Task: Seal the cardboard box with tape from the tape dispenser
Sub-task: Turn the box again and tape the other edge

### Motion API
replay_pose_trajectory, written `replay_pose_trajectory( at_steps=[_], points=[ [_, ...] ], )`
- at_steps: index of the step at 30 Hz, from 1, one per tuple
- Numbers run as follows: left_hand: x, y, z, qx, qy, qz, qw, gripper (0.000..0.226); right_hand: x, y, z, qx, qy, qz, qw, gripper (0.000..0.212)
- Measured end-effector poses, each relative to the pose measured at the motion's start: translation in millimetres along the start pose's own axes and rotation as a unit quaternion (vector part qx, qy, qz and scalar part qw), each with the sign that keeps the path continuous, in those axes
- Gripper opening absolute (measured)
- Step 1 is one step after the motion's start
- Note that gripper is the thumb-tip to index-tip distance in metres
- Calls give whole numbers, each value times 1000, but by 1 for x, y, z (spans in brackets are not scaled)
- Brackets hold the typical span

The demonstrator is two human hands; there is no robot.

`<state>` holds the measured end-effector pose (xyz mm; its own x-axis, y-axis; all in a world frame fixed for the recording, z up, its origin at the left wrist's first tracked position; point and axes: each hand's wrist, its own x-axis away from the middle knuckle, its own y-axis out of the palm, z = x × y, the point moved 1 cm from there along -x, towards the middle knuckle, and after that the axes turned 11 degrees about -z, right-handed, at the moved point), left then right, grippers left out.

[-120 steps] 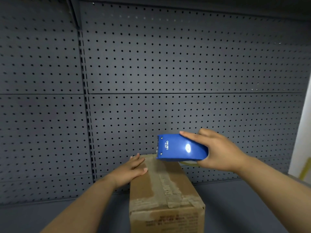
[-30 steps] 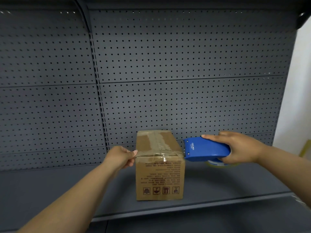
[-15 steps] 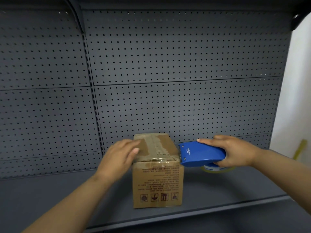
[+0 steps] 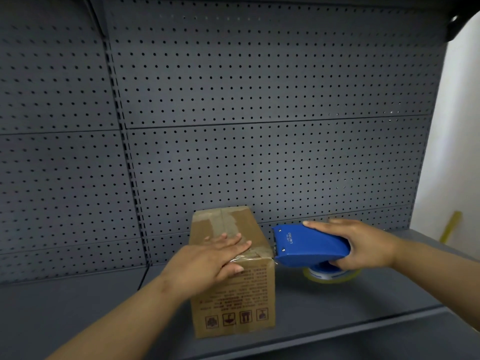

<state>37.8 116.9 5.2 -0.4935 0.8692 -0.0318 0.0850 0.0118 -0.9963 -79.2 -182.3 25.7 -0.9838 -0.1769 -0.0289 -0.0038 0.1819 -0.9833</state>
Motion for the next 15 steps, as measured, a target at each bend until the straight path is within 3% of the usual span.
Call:
replay_pose_trajectory(
  at_steps=[15],
  points=[
    [1, 1, -2, 13, 0, -10, 1000, 70, 5, -10, 3, 15, 10, -25, 1000, 83]
  ],
)
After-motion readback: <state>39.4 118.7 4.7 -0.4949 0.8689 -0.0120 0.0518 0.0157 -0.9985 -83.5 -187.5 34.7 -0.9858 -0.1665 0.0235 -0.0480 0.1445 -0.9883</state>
